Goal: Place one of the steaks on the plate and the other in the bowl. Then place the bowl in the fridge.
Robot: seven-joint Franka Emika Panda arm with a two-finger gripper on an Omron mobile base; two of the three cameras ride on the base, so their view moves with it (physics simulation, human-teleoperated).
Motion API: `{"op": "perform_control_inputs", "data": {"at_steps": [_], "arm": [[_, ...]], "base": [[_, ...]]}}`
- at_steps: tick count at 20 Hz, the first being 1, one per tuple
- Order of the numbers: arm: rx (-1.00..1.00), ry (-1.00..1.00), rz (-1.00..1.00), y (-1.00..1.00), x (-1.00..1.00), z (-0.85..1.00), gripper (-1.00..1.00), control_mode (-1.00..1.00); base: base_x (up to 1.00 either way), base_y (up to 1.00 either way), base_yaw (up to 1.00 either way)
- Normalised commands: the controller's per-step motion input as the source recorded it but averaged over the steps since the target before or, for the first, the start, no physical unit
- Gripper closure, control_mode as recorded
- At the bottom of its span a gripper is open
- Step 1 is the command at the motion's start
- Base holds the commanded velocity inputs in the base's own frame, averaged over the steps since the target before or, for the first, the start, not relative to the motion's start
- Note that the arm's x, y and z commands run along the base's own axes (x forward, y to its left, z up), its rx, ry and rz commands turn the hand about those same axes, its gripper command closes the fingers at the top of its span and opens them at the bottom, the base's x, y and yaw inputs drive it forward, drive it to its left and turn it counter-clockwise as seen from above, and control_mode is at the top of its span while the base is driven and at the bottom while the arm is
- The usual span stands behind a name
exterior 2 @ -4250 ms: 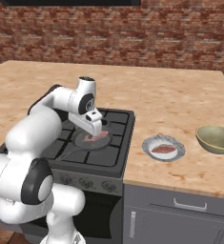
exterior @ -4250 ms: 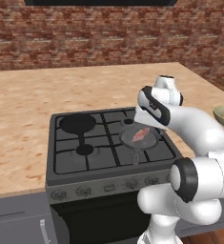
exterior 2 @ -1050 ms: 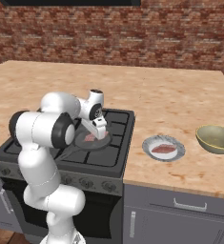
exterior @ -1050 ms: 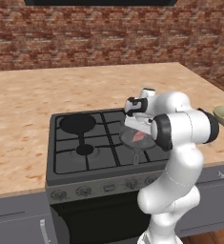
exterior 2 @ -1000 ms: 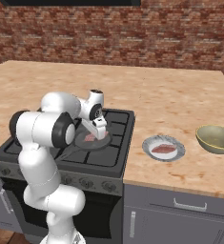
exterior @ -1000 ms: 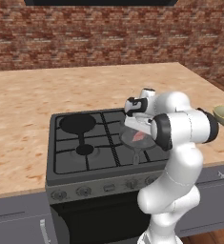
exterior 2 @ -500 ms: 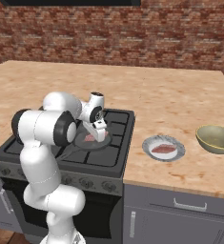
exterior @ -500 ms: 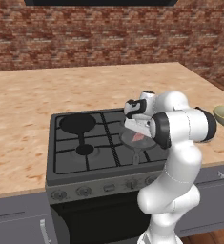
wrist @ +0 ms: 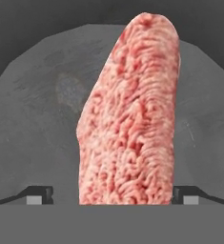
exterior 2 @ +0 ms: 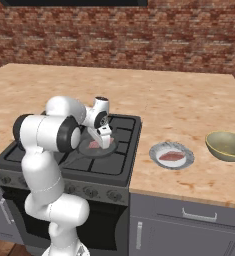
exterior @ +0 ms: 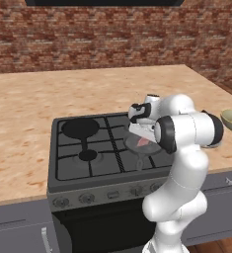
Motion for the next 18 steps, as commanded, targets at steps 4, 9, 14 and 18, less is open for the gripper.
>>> {"op": "perform_control_inputs", "data": {"at_steps": [4, 9, 14, 18], "arm": [[-0.03, 0.00, -0.07, 0.00, 0.00, -0.21, 1.00, -1.00], [0.00, 0.00, -0.11, 0.00, -0.03, -0.25, 1.00, -1.00], [0.00, -0.01, -0.10, 0.00, -0.19, -0.11, 1.00, -1.00], [0.00, -0.07, -0.07, 0.00, -0.30, 0.00, 1.00, -1.00]], "base": [[0.00, 0.00, 0.00], [0.00, 0.00, 0.00], [0.00, 0.00, 0.00], [0.00, 0.00, 0.00]]}}
